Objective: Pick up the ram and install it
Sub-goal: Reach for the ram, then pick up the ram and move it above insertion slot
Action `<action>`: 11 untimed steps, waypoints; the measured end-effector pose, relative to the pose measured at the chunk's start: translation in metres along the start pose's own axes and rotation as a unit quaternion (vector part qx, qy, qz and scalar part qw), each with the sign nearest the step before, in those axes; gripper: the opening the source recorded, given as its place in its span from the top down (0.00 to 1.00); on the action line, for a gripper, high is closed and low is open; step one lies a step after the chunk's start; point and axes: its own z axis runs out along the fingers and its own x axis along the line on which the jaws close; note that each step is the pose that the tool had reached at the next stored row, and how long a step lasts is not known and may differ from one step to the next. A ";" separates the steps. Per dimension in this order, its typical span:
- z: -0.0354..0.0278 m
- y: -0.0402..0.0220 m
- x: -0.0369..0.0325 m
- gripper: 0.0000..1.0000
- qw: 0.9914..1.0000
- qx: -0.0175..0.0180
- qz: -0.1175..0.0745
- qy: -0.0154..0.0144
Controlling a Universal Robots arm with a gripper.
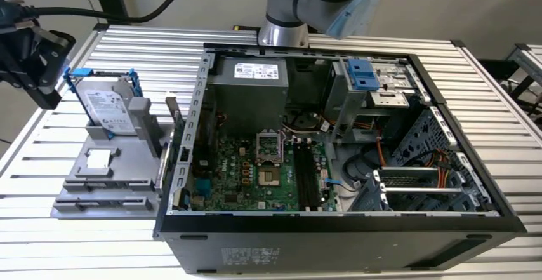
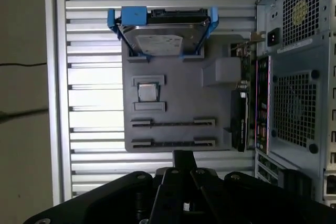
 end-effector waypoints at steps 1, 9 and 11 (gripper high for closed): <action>-0.0001 -0.0023 0.0002 1.00 1.000 0.000 0.000 0.000; -0.0007 -0.0144 0.0038 1.00 1.000 0.000 -0.002 0.000; -0.0008 -0.0176 0.0043 1.00 1.000 0.000 -0.002 0.000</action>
